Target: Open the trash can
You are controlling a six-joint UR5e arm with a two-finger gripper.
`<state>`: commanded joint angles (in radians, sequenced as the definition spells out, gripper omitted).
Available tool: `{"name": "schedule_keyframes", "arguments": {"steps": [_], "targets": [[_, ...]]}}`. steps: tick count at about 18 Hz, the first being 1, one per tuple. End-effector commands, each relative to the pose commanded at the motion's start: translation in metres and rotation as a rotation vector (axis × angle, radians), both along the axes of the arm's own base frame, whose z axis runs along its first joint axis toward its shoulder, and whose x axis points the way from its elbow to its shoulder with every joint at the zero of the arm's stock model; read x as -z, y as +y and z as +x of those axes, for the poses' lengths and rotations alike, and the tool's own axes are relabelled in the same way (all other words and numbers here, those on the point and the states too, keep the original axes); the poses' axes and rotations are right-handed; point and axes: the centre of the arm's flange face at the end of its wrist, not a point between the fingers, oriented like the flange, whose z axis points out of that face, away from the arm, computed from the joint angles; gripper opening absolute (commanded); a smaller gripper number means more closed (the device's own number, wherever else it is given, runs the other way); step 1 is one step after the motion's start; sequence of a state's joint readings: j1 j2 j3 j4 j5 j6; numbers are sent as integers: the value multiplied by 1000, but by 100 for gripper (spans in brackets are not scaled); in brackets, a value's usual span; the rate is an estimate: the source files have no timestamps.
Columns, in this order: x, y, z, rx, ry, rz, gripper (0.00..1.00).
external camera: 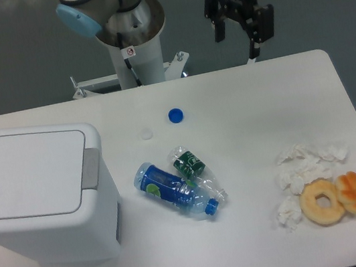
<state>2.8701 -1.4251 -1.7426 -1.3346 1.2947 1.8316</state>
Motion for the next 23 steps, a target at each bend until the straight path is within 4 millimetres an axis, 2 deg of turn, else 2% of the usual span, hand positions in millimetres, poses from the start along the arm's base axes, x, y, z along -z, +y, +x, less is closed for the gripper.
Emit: {"name": "schedule_keyframes", "arguments": {"steps": [15, 23], "targets": [[-9, 11, 6, 22, 18, 9, 100], [-14, 17, 12, -135, -47, 68, 100]]}}
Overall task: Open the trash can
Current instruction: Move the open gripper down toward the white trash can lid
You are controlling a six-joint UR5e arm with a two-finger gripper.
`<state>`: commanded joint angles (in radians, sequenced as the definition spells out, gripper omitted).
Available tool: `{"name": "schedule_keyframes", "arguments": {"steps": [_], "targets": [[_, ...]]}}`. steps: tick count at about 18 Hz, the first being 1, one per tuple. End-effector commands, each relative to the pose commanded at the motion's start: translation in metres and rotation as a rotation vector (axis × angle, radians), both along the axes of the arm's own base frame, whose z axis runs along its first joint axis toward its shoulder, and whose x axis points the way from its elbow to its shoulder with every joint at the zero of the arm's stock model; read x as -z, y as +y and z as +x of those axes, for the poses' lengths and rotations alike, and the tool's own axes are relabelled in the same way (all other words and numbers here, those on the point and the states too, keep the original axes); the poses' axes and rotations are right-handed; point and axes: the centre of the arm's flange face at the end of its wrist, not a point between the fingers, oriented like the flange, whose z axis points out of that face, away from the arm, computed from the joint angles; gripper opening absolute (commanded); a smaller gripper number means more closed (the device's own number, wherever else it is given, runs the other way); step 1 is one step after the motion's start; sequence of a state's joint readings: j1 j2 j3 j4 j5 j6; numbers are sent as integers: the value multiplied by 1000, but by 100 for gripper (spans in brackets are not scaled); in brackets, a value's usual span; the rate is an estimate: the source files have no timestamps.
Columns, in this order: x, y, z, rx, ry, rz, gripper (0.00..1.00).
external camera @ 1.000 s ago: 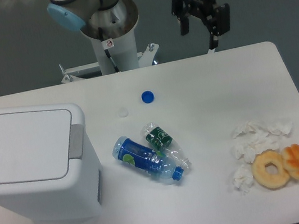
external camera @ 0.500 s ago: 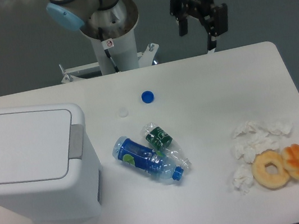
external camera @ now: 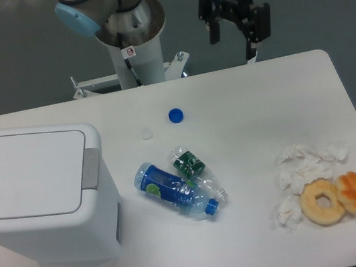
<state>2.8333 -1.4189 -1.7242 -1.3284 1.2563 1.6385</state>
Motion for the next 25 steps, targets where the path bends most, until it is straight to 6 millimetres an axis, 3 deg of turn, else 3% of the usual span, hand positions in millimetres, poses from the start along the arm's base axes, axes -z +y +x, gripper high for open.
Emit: {"name": "schedule_keyframes", "arguments": {"steps": [5, 12, 25], "targets": [[-6, 15, 11, -52, -15, 20, 100], [-9, 70, 24, -253, -48, 134, 100], [-30, 105, 15, -605, -380, 421, 100]]}}
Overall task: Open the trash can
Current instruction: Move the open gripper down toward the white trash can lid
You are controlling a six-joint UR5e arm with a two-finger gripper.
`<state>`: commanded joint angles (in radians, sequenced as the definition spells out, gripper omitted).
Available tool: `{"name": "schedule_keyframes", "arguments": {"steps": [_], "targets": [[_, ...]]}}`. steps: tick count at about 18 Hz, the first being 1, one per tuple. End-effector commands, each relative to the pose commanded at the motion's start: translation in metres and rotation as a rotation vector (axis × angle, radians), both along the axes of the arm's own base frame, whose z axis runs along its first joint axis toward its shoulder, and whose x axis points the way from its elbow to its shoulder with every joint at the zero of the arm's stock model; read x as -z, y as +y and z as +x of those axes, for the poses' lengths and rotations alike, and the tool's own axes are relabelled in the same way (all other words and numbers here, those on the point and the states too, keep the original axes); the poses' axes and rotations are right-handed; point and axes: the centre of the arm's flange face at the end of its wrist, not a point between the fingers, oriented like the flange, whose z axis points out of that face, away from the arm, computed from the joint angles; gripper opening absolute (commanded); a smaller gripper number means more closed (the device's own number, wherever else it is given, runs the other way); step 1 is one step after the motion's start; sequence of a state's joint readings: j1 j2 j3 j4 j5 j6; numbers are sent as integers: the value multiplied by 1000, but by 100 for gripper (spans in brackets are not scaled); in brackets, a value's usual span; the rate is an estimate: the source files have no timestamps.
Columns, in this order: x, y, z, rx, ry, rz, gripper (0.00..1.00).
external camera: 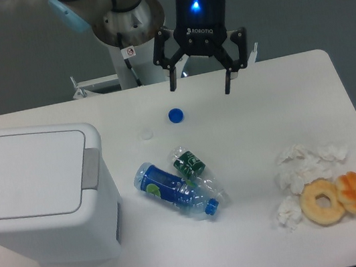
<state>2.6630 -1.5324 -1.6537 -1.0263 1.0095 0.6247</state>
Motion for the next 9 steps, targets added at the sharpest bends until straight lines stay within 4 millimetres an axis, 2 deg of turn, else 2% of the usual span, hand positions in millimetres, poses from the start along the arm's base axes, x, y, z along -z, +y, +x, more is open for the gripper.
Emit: {"name": "schedule_keyframes", "arguments": {"steps": [7, 9], "targets": [[-7, 12, -5, -63, -132, 93, 100], [-4, 27, 1, -28, -149, 100, 100]]}}
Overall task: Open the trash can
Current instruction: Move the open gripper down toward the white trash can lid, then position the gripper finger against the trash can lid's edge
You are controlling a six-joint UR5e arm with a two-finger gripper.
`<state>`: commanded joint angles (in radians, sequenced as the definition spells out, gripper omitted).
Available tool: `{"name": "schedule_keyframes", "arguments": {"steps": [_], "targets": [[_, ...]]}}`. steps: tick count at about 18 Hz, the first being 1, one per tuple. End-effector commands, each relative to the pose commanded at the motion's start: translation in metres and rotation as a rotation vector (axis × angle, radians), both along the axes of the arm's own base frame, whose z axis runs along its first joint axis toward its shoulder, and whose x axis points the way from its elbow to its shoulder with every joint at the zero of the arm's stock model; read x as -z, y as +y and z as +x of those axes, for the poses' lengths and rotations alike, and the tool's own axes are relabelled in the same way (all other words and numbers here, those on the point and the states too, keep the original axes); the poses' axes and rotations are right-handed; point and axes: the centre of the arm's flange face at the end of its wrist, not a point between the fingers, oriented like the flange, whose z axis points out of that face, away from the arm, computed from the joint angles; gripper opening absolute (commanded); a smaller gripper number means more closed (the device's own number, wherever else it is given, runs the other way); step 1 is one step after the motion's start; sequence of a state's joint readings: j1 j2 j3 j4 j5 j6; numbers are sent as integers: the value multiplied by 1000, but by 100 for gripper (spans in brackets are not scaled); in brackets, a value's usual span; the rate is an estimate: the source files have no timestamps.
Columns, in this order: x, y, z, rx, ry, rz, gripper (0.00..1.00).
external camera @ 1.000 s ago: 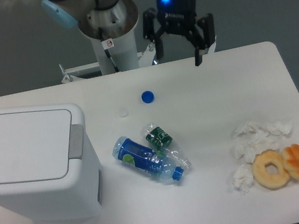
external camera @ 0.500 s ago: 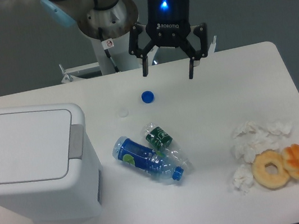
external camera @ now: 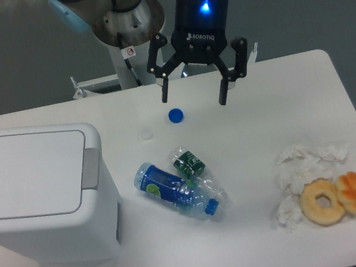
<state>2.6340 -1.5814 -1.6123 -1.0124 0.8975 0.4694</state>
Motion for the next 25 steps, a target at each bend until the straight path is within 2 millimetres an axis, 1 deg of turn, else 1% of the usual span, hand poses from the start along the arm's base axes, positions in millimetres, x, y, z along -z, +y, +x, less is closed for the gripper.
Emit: {"name": "schedule_keyframes", "arguments": {"steps": [2, 8, 10, 11, 13, 15, 18, 23, 25], "targets": [[3, 17, 7, 35, -6, -2, 100], [21, 40, 18, 72, -47, -19, 100], [22, 42, 16, 72, -49, -19, 100], [26, 44, 15, 72, -56, -23, 100], [28, 51, 20, 85, -61, -25, 100], [35, 56, 19, 91, -67, -29, 100], [45, 69, 26, 117, -80, -39, 100], [50, 71, 25, 120, -84, -42, 100], [54, 77, 30, 134, -90, -47, 100]]}}
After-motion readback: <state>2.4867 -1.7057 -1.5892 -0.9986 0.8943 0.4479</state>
